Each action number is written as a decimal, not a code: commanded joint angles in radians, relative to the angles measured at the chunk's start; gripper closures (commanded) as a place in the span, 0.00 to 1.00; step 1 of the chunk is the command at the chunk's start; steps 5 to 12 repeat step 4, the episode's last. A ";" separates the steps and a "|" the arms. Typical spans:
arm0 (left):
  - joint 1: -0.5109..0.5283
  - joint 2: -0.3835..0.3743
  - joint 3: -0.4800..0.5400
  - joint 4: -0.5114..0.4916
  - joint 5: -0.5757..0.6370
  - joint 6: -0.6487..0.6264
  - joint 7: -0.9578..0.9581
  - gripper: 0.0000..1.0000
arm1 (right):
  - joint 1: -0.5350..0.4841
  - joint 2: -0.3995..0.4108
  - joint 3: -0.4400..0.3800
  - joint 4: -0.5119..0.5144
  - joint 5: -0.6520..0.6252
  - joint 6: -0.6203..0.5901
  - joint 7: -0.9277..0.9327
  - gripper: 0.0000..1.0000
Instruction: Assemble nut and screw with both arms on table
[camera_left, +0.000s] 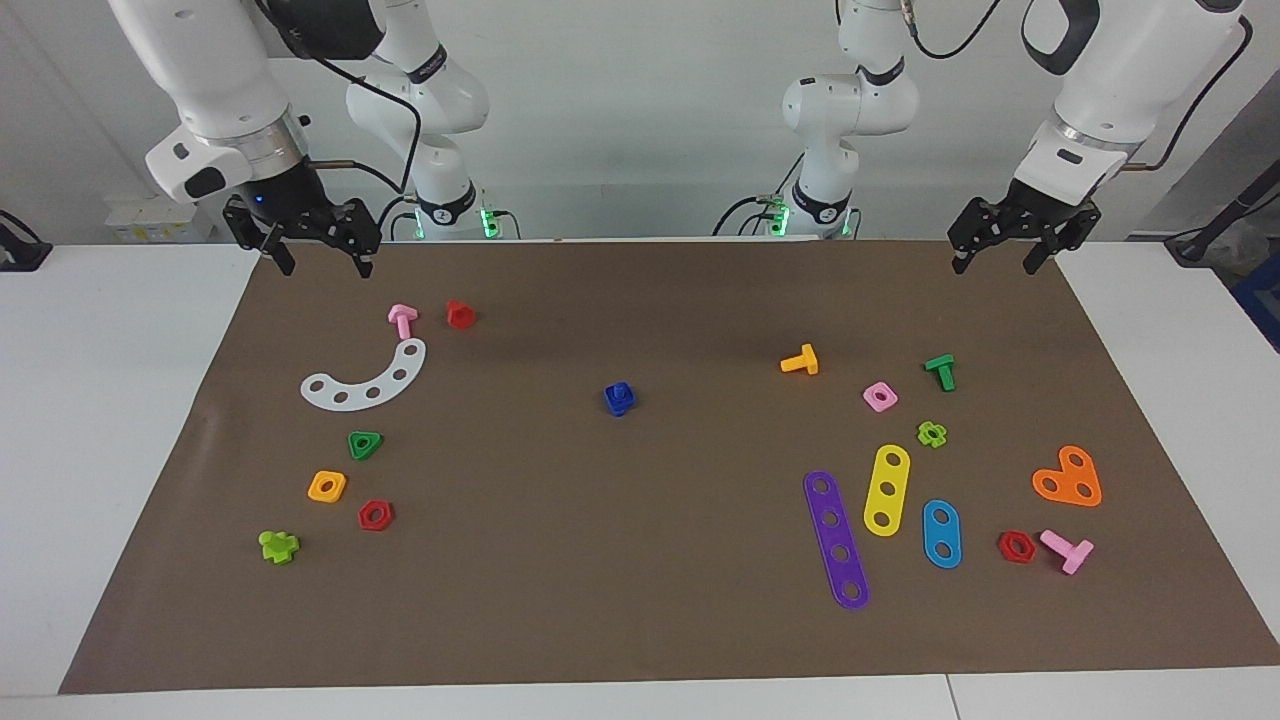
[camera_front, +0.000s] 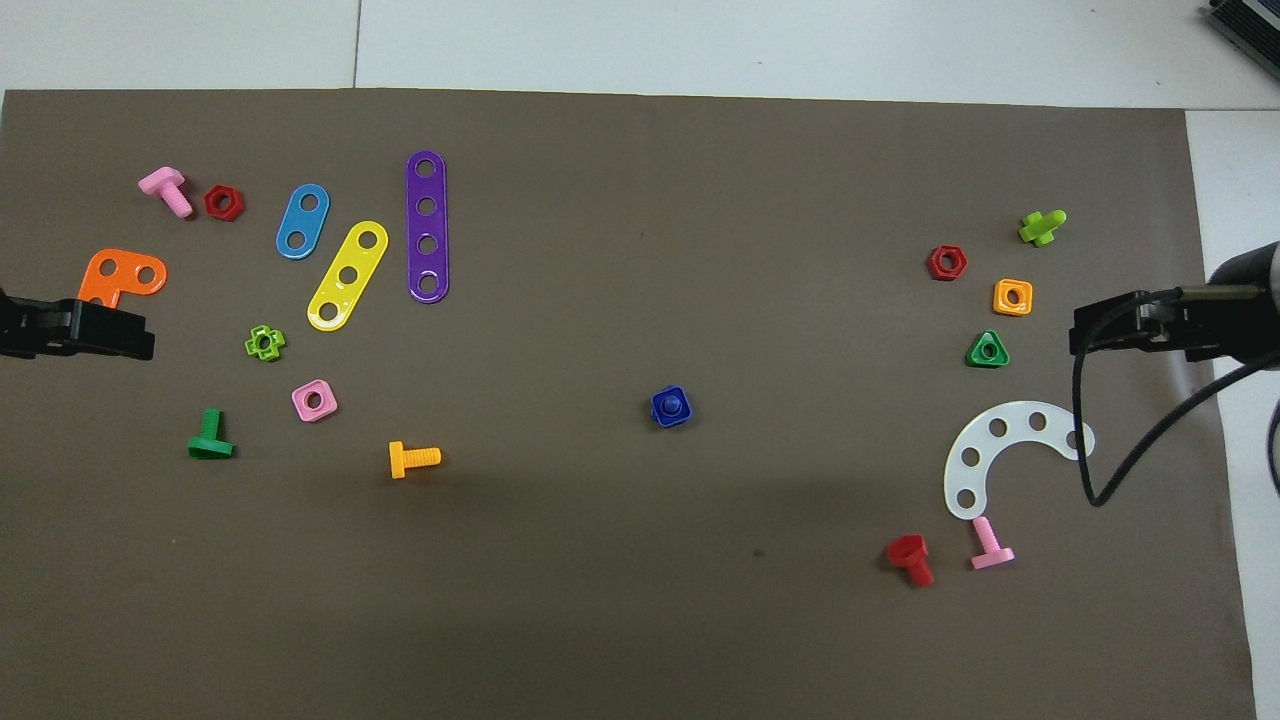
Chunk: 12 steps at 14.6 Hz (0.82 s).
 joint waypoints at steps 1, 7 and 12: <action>0.008 0.009 -0.002 0.031 0.011 -0.022 0.013 0.00 | -0.006 -0.018 0.000 -0.017 0.011 -0.006 -0.026 0.00; 0.008 0.011 -0.002 0.033 0.011 -0.022 0.013 0.00 | -0.004 -0.018 0.002 -0.017 0.011 -0.003 -0.022 0.00; 0.008 0.011 -0.002 0.033 0.011 -0.022 0.013 0.00 | -0.004 -0.018 0.002 -0.017 0.011 -0.003 -0.022 0.00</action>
